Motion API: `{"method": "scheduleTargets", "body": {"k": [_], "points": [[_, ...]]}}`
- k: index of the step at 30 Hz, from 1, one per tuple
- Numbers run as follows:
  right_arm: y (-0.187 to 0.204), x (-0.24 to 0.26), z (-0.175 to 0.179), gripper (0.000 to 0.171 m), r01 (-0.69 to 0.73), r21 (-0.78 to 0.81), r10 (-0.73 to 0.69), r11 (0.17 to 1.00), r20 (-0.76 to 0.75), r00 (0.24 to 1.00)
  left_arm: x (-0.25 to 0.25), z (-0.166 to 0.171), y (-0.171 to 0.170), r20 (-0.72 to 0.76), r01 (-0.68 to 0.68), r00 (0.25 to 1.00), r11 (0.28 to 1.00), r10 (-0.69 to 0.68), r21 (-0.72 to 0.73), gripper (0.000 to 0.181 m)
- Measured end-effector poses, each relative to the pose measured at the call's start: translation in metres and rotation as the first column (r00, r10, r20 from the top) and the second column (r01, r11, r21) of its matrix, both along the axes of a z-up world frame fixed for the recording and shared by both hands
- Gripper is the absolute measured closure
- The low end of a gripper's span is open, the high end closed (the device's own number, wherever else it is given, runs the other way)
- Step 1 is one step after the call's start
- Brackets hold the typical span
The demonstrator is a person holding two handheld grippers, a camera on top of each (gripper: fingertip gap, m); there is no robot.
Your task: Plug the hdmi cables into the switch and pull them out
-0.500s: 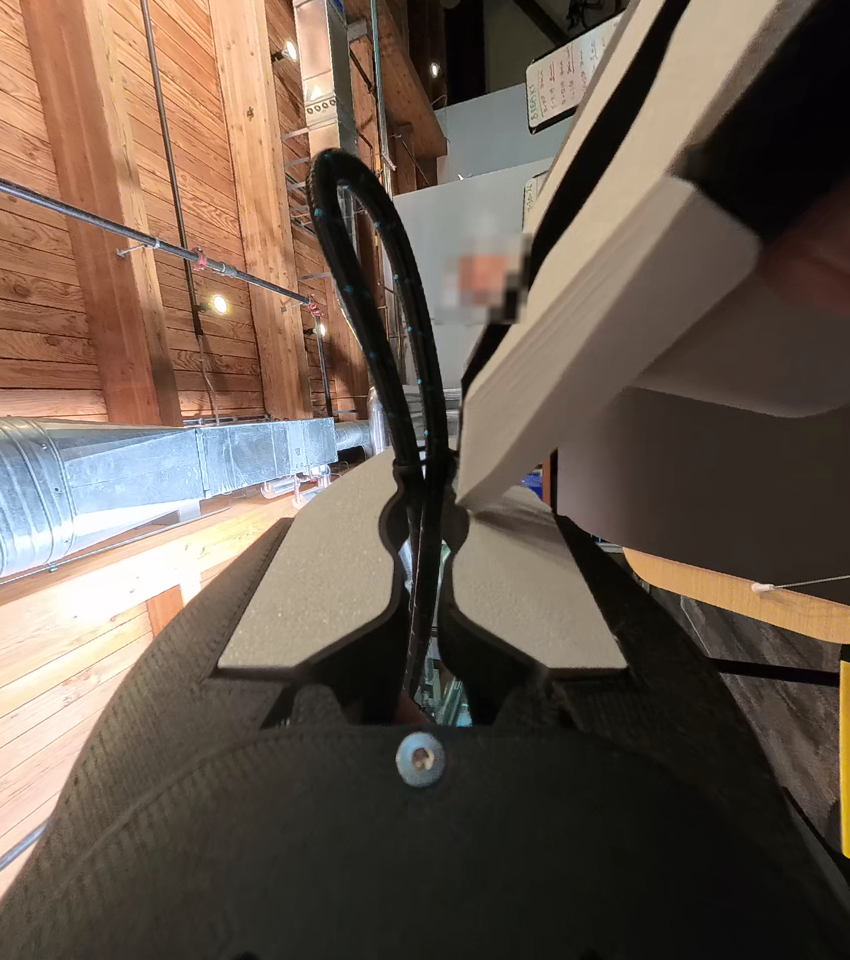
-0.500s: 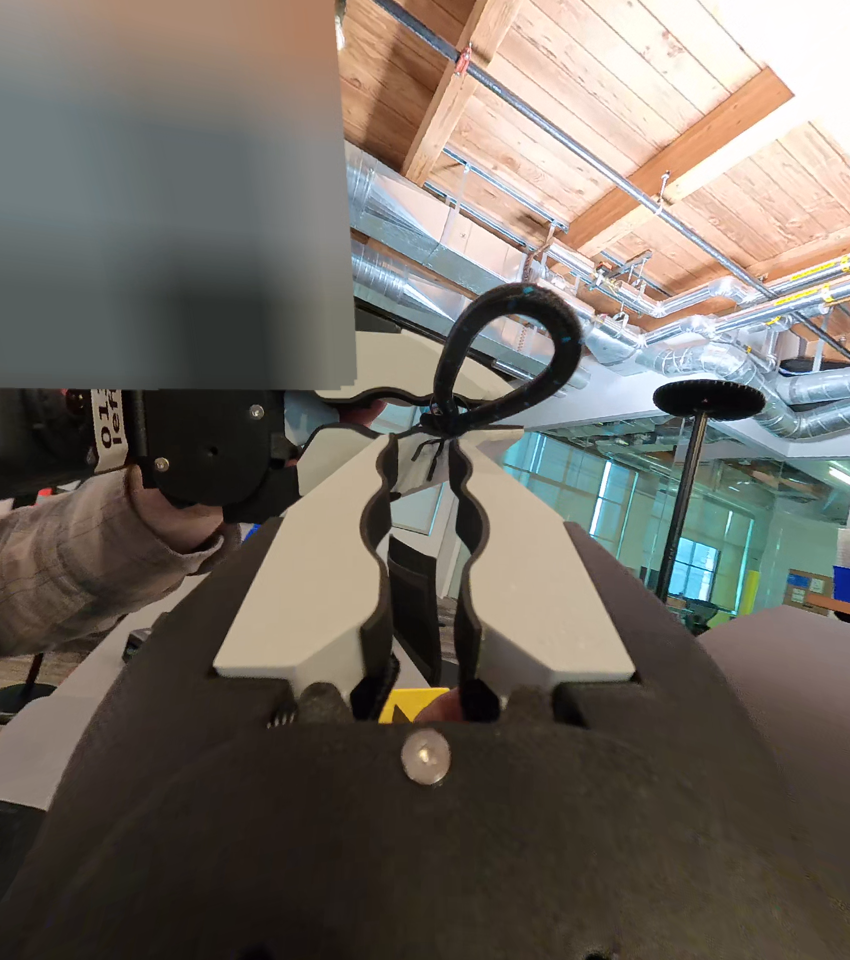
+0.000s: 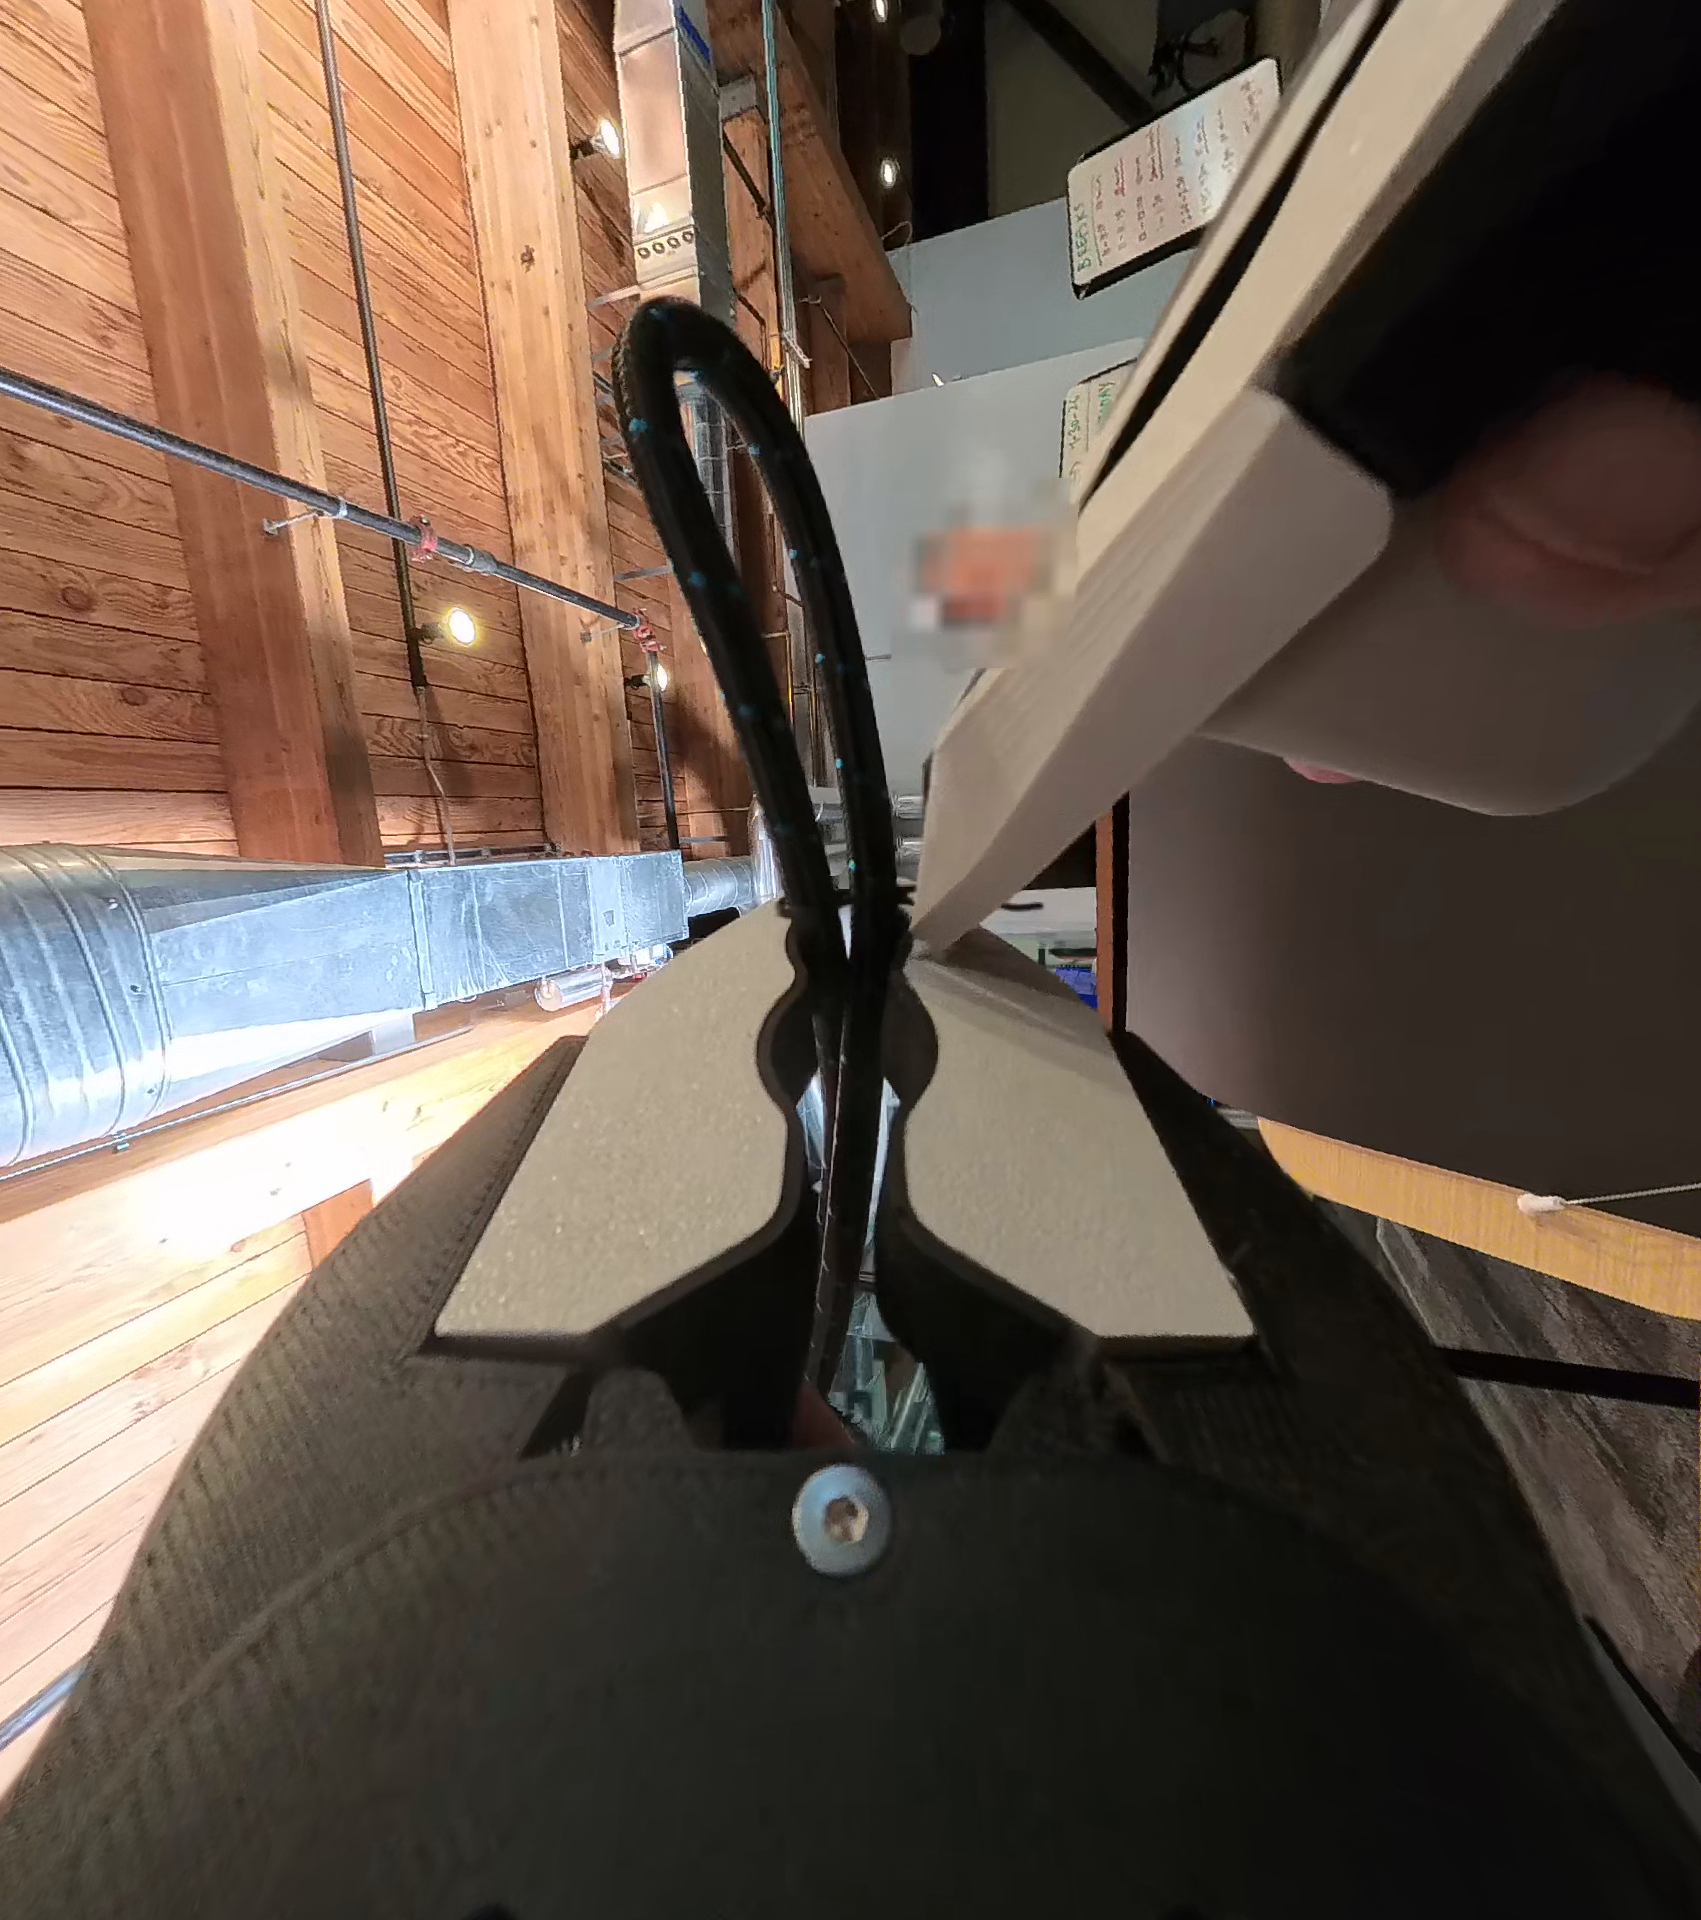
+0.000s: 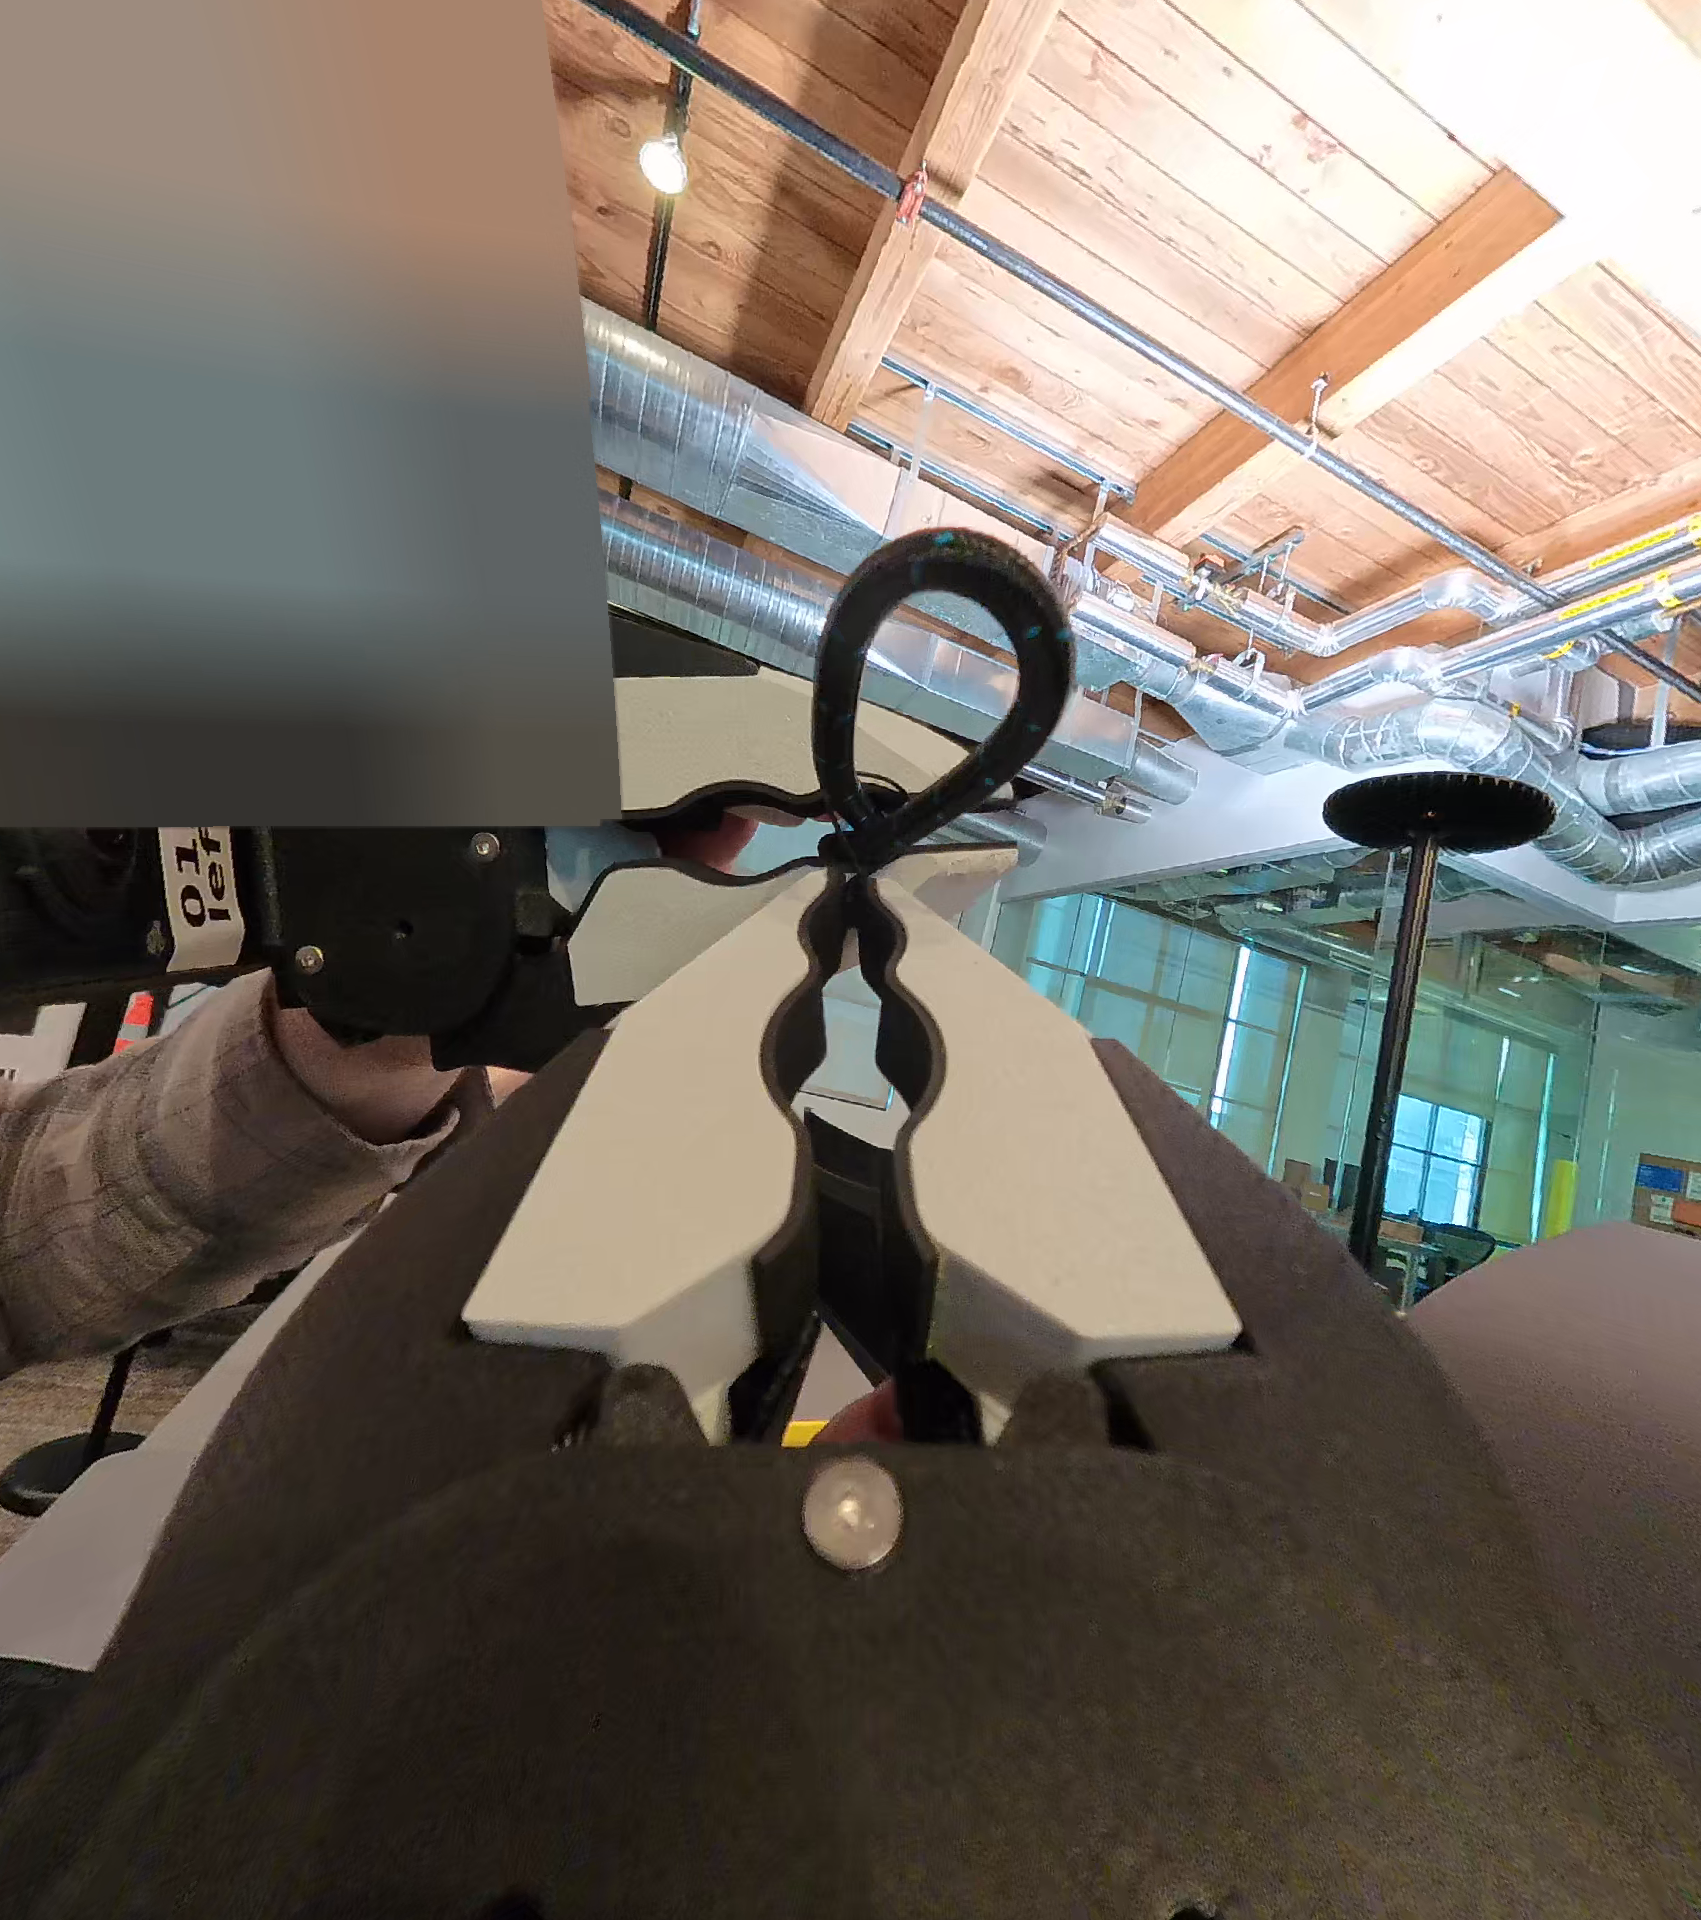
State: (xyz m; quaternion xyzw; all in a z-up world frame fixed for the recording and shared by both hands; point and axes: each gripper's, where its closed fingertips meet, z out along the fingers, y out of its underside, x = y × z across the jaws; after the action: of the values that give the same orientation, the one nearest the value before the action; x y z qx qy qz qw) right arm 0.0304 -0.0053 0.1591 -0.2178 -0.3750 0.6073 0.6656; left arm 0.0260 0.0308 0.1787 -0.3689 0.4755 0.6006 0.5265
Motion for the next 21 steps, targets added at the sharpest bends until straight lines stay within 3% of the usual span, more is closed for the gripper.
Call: {"method": "scheduleTargets", "body": {"k": [3,7,12,16,21], "points": [[-0.004,0.003,0.003,0.171,-0.090,-0.045,0.090,0.995,-0.005,0.996,0.003,0.002,-0.003,0.013,0.036,0.999,0.999,-0.036,0.028,0.175],[-0.014,0.012,0.006,0.171,-0.360,-0.163,0.354,0.919,-0.067,0.933,0.011,0.005,-0.011,0.072,0.169,0.982,0.981,-0.176,0.096,0.175],[-0.034,0.024,0.009,0.171,-0.723,-0.270,0.692,0.636,-0.217,0.689,0.019,0.010,-0.032,0.083,0.345,0.922,0.899,-0.378,0.269,0.175],[-0.055,0.025,0.005,0.171,-0.842,-0.294,0.783,0.453,-0.321,0.533,0.022,0.012,-0.048,0.006,0.433,0.883,0.818,-0.470,0.379,0.176],[-0.070,0.028,-0.002,0.171,-0.915,-0.293,0.812,0.277,-0.438,0.386,0.027,0.007,-0.062,-0.052,0.479,0.861,0.772,-0.506,0.419,0.176]]}}
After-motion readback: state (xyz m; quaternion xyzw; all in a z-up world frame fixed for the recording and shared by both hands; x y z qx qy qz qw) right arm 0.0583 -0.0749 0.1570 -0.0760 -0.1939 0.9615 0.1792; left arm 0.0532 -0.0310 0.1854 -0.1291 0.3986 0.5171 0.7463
